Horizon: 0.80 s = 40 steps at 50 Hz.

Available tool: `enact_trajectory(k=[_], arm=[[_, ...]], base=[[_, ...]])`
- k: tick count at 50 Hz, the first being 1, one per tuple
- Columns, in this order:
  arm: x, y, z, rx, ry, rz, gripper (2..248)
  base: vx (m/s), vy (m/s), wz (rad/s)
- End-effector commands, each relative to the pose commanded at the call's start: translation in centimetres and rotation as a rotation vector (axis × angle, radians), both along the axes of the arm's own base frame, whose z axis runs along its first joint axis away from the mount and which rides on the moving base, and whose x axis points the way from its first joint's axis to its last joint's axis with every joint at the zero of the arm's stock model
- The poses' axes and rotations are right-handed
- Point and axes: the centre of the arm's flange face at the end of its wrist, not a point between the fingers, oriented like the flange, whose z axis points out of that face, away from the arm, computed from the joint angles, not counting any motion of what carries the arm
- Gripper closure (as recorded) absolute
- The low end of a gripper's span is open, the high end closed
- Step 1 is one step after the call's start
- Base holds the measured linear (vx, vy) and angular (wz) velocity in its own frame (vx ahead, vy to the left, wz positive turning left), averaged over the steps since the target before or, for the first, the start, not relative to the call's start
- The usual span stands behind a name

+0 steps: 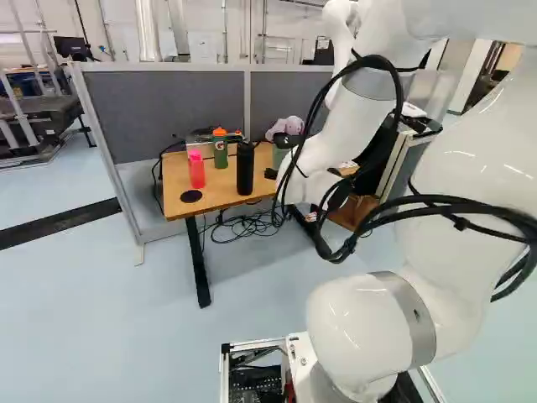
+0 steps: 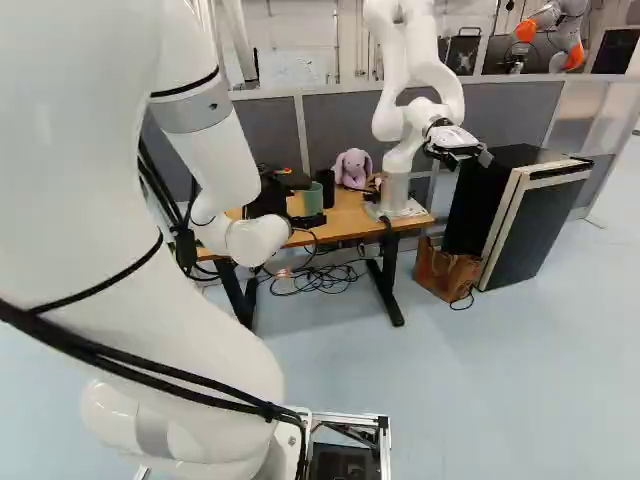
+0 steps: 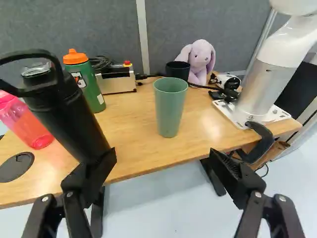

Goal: Place the green cup on the table

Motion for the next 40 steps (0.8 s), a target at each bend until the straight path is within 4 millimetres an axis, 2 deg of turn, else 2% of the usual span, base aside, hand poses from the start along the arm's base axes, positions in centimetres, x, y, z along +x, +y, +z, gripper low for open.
enact_trajectory(k=[20,40], arm=[[-1.0,-0.1,0.1,0.0,-0.004,-0.003,3],[-3.5,-0.4,0.3,0.0,-0.013,-0.01,3]], base=[[0.0,0.0,0.0],[0.0,0.0,0.0]])
